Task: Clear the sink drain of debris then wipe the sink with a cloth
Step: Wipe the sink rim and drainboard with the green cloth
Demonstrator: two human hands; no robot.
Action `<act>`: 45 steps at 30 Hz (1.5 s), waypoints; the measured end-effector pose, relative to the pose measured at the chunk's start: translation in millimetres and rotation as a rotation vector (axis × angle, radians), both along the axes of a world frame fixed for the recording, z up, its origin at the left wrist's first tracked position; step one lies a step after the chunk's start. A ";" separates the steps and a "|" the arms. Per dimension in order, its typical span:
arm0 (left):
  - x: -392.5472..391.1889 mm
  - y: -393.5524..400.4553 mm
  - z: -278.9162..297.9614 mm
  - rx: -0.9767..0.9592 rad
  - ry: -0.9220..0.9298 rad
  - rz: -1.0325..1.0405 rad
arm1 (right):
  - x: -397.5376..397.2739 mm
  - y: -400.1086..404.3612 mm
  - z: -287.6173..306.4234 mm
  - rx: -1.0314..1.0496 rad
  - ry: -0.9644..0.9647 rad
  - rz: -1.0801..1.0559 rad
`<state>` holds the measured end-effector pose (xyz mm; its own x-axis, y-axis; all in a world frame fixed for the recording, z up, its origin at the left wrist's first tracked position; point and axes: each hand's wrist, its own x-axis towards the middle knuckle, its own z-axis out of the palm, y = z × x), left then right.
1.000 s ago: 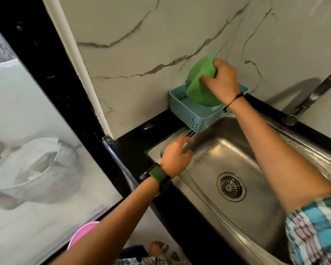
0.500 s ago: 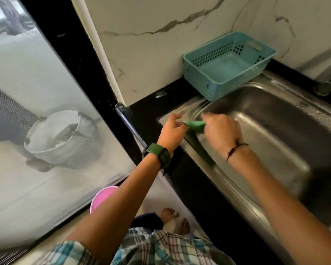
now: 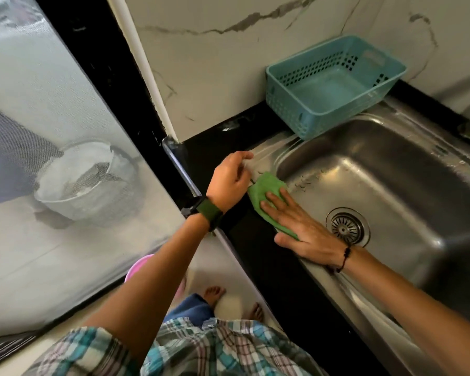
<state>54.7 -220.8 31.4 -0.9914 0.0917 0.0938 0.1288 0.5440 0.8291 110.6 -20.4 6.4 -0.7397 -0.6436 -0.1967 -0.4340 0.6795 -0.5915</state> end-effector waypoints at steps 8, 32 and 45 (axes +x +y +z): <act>5.3 -8.3 -6.7 0.010 0.101 -0.060 | -80.2 -82.4 -2.4 0.273 0.144 -0.328; -1.9 -17.4 2.1 0.229 0.030 -0.185 | -85.0 -96.4 1.9 0.277 0.186 -0.329; 0.4 -21.4 0.5 0.354 0.013 -0.061 | 30.0 -47.0 30.0 0.195 0.018 -0.097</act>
